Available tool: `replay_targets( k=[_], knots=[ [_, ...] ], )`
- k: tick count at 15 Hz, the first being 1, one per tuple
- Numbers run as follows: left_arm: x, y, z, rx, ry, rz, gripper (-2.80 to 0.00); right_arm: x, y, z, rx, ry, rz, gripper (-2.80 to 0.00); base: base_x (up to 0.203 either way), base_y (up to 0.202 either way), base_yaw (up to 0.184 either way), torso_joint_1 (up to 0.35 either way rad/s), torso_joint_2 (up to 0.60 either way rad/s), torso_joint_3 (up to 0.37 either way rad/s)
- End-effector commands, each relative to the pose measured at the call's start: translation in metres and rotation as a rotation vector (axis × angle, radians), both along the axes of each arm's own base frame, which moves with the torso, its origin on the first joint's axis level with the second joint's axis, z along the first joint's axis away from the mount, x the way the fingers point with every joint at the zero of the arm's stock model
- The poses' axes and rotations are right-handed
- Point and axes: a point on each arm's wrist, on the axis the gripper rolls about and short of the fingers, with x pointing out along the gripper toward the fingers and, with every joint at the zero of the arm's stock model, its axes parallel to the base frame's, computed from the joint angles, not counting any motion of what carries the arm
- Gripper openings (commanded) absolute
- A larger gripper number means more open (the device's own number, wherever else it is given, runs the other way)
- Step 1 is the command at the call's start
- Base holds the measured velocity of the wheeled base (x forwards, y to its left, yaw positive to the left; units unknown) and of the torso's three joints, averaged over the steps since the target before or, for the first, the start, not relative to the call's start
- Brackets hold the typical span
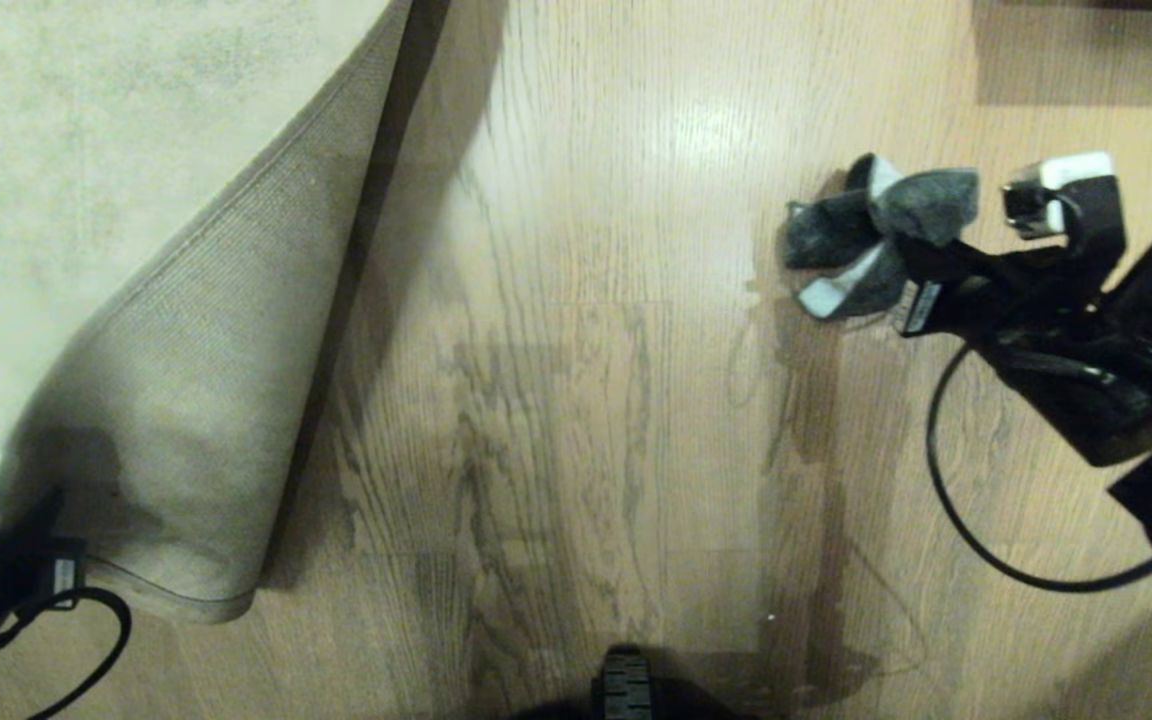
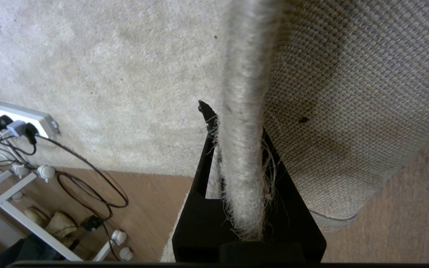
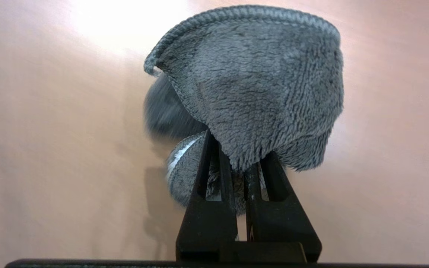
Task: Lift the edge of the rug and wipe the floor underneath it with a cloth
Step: Lay down the carpet
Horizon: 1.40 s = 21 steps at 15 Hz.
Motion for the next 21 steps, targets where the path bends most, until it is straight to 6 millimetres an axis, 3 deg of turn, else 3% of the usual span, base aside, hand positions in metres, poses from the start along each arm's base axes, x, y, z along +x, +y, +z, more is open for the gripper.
replay_targets(
  k=[1,3,6,10,13,17,21],
  knots=[
    [0.001,-0.002,0.001,0.005,-0.01,-0.01,-2.8,-0.052,-0.05,0.001,-0.015,-0.018,-0.085,-2.8,0.0,0.0,0.0,0.0,0.0,0.0],
    [0.002,-0.005,0.001,0.005,-0.01,-0.029,-2.8,-0.087,-0.073,-0.018,-0.033,0.024,-0.126,-2.8,0.0,0.0,0.0,0.0,0.0,0.0],
    [0.004,-0.01,0.001,0.006,-0.011,-0.055,-2.8,-0.13,-0.084,-0.036,-0.001,0.047,-0.155,-2.8,0.0,0.0,0.0,0.0,0.0,0.0],
    [0.003,-0.01,0.002,0.005,-0.013,-0.054,-2.8,-0.165,-0.084,-0.06,0.011,0.083,-0.167,-2.8,0.0,0.0,0.0,0.0,0.0,0.0],
    [0.003,-0.01,0.002,0.006,-0.016,-0.054,-2.8,-0.184,-0.083,-0.065,0.018,0.087,-0.167,-2.8,0.0,0.0,0.0,0.0,0.0,0.0],
    [0.003,-0.01,0.002,0.004,-0.014,-0.054,-2.8,-0.232,-0.081,-0.077,0.027,0.082,-0.166,-2.8,0.0,0.0,0.0,0.0,0.0,0.0],
    [0.003,-0.01,-0.001,-0.005,0.009,-0.057,-2.8,-0.277,-0.079,-0.113,0.025,0.168,-0.169,-2.8,0.0,0.0,0.0,0.0,0.0,0.0]
  ],
)
